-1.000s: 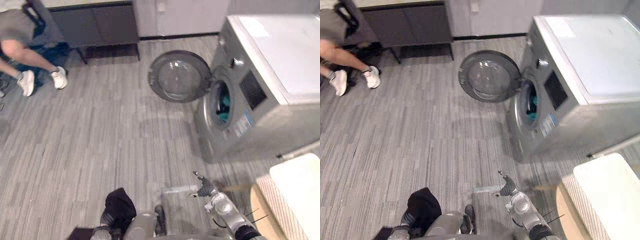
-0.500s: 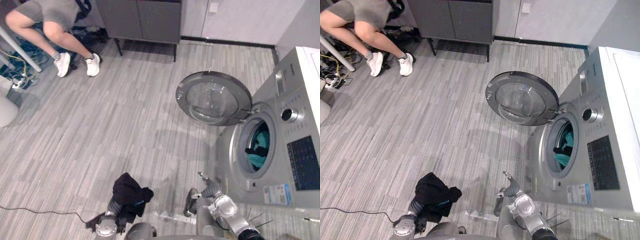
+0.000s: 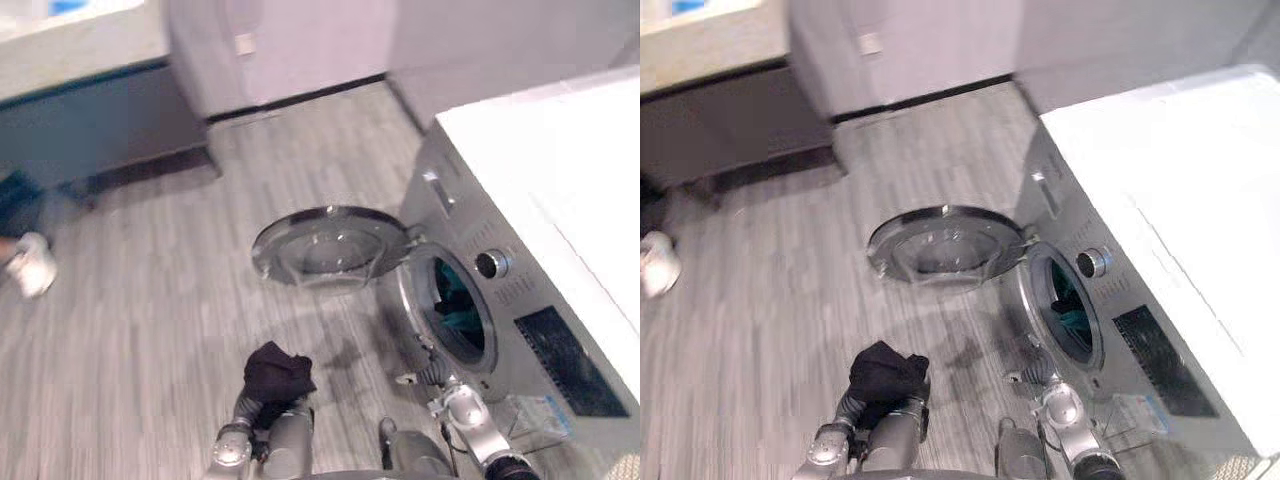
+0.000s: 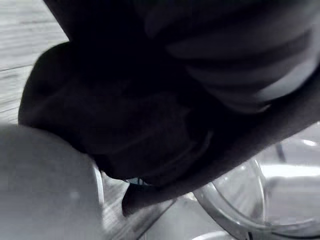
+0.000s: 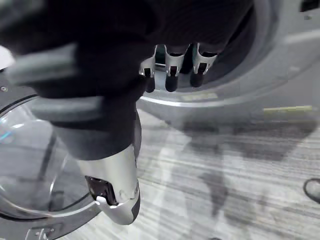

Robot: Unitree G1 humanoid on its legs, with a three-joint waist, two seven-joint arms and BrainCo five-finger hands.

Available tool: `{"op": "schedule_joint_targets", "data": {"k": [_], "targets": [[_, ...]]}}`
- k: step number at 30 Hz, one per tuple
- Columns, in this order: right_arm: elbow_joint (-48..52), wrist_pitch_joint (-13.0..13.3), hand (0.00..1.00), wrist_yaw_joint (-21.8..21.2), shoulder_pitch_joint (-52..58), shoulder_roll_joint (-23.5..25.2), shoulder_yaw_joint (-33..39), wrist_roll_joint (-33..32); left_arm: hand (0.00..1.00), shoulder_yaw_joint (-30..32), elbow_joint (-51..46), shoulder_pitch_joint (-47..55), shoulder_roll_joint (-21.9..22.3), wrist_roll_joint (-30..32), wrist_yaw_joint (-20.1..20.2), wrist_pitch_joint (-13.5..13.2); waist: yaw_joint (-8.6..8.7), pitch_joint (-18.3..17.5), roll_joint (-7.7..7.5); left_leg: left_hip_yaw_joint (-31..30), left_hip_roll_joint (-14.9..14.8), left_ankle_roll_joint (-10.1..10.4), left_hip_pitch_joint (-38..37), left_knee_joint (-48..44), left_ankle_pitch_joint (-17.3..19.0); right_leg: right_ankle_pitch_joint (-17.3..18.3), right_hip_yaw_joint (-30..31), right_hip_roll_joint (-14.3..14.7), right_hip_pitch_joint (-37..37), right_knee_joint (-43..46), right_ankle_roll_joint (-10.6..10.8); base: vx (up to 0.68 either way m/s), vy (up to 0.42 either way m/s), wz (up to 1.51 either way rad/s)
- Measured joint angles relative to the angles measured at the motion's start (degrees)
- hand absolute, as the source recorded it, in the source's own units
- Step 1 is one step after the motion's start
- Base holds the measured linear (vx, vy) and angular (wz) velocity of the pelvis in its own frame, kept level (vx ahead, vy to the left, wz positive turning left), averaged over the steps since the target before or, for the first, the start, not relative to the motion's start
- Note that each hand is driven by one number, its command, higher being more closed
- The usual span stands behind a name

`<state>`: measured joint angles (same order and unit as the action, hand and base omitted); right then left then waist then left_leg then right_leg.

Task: Pick up the laundry basket with both hands and put the clothes into the washing machine.

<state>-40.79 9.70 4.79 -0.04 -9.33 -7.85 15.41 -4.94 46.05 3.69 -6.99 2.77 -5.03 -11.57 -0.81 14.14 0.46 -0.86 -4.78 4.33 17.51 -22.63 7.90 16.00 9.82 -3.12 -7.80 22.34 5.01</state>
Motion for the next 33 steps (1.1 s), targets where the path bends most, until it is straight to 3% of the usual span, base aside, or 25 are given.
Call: {"op": "schedule_joint_targets", "data": {"k": [2,3,4,6,8,10,12,14,17,18,21,23,24,25,28,30,33], "targets": [[-0.1,-0.1,0.00,-0.1,0.2,0.4,-0.7,0.0,1.00,-0.7,-1.0,-0.5,-0.6,0.1,0.0,0.0,0.08,-0.3,-0.44,4.7,0.3,-2.1,-1.1,-0.3,0.9,-1.5,-2.4,-2.6,-0.7,-0.6,2.0,0.11,0.290,-1.42],[-0.2,-0.2,0.00,-0.1,0.1,0.6,-1.5,0.0,1.00,-0.7,-1.3,-0.7,-1.1,0.2,0.0,0.0,0.09,-0.3,-0.46,9.5,0.1,-3.3,-3.5,0.7,1.7,-2.7,-8.0,-5.3,-0.8,-1.6,2.0,0.09,0.252,-1.38],[-0.3,-0.2,0.00,-0.1,0.0,0.6,-1.7,0.0,1.00,-0.6,-1.5,-0.7,-1.3,0.2,0.0,0.0,0.12,-0.3,-0.42,10.5,0.0,-3.5,-4.1,1.1,1.8,-3.0,-9.7,-5.9,-0.7,-1.7,2.0,0.08,0.194,-1.48],[-0.9,-0.2,0.00,-0.1,-1.5,1.7,-2.9,1.0,1.00,0.6,-4.3,0.3,-2.6,0.1,0.0,0.0,-0.12,-0.4,-0.46,19.1,-1.9,-3.9,-8.7,4.7,2.1,-4.7,-27.2,-9.9,-1.1,-1.5,-1.0,0.04,0.093,-1.67],[-0.9,-0.1,0.00,-0.1,-2.8,2.2,-3.7,1.3,1.00,0.6,-5.0,0.2,-3.8,0.1,0.0,0.1,-0.03,-0.5,-0.40,23.8,-3.4,-3.6,-10.3,5.4,2.5,-5.5,-37.9,-11.7,-1.1,-1.2,-2.6,0.03,0.032,-1.50],[-1.0,-0.2,0.00,0.0,-2.9,2.0,-3.7,1.6,1.00,0.7,-5.0,-1.2,-4.5,0.2,0.0,0.1,0.20,-0.5,-0.44,26.9,-4.2,-3.5,-11.0,5.6,2.5,-6.9,-41.1,-12.7,-1.6,-0.5,-1.8,0.05,-0.031,-1.06],[-1.1,-0.7,0.00,0.0,-1.6,1.9,-2.8,2.0,1.00,0.8,-5.0,-1.5,-4.3,0.3,0.0,0.1,1.64,-0.5,-0.38,28.0,-5.1,-3.4,-12.5,4.8,2.6,-6.2,-39.2,-11.7,-1.1,-0.6,-1.2,0.06,-0.109,-0.57],[-1.1,-1.0,0.00,0.1,0.5,1.1,-2.1,1.8,1.00,1.1,-5.0,-1.4,-3.6,0.9,0.1,0.1,2.57,-0.4,0.03,28.3,-9.4,-1.4,-11.3,-3.8,3.9,-5.1,-37.0,-9.4,-0.5,-1.1,-1.9,0.07,-0.183,-0.62],[-1.2,-1.1,0.00,0.4,2.0,-0.7,-1.9,-0.1,1.00,2.3,-5.0,-0.6,-2.4,1.3,0.0,0.4,2.24,-0.2,0.99,25.5,-14.5,-1.7,-8.7,-16.0,3.6,-4.5,-32.0,-5.4,0.1,-1.3,-3.0,0.10,-0.152,-0.99],[-1.2,-1.2,0.00,0.6,2.3,-1.0,-0.9,-1.0,1.00,2.3,-4.8,0.2,-1.8,1.3,0.0,0.7,2.49,-0.2,1.24,21.4,-14.3,-2.9,-6.1,-20.3,2.1,-4.5,-29.9,-4.9,0.1,-1.4,-3.3,0.13,-0.048,-1.07],[-3.6,-1.4,0.00,1.9,2.0,-2.3,2.7,-1.4,1.00,2.3,-4.8,0.1,-0.4,-1.0,-0.5,1.0,2.64,0.1,1.14,11.3,-8.8,0.6,-4.6,-14.0,6.7,-4.8,-23.8,-5.1,-1.6,-1.4,-3.1,0.10,0.050,-0.98],[-4.6,-1.4,0.00,2.9,1.5,-2.4,3.5,-1.4,1.00,2.3,-4.9,-0.2,-0.1,-3.3,-0.9,1.0,2.53,0.3,1.38,7.0,-6.3,1.7,-4.1,-5.7,6.1,-5.2,-20.4,-5.0,-3.9,-0.1,-2.5,0.06,0.184,-1.07],[-4.6,-1.3,0.00,3.0,0.6,-2.8,3.6,-1.4,1.00,2.4,-4.9,-0.8,0.1,-5.2,-1.4,1.0,2.50,1.4,1.94,7.0,-6.1,2.0,-3.7,-2.5,5.3,-4.7,-17.9,-4.3,-6.6,2.6,-1.4,0.02,0.271,-1.13],[-4.6,-1.4,0.00,3.2,-0.2,-2.2,3.7,-1.5,1.00,2.8,-4.7,-2.1,0.0,-6.7,-1.7,1.0,2.57,2.4,0.96,8.4,-5.4,1.9,-2.9,-4.0,5.2,-4.5,-16.3,-5.2,-8.7,4.4,-0.8,-0.01,0.222,-0.85],[-2.8,-1.7,0.00,4.4,-2.4,-1.9,3.6,-2.6,1.00,2.7,-5.3,-9.1,0.5,-14.2,-4.1,0.7,2.97,7.7,0.57,11.2,-4.4,-0.2,4.2,-13.1,6.6,-4.7,-12.9,-7.2,-16.3,10.4,-0.3,-0.11,0.200,-0.43],[-1.9,-2.4,0.00,5.3,-5.4,-1.7,3.6,-2.9,1.00,2.8,-6.1,-13.5,1.4,-20.9,-5.4,-0.3,3.02,10.9,1.11,13.5,-5.4,-1.6,7.9,-18.9,9.7,-4.9,-10.3,-6.9,-21.1,13.9,0.7,-0.18,0.183,-0.61],[0.3,-2.8,0.00,6.5,-6.9,-1.2,3.4,-3.6,1.00,2.8,-7.6,-17.3,2.3,-29.6,-6.5,-1.3,3.16,11.5,1.20,15.3,-7.2,-3.2,12.6,-24.2,14.6,-3.9,-8.4,-6.0,-27.1,18.2,2.4,-0.17,0.101,-0.50]]}}
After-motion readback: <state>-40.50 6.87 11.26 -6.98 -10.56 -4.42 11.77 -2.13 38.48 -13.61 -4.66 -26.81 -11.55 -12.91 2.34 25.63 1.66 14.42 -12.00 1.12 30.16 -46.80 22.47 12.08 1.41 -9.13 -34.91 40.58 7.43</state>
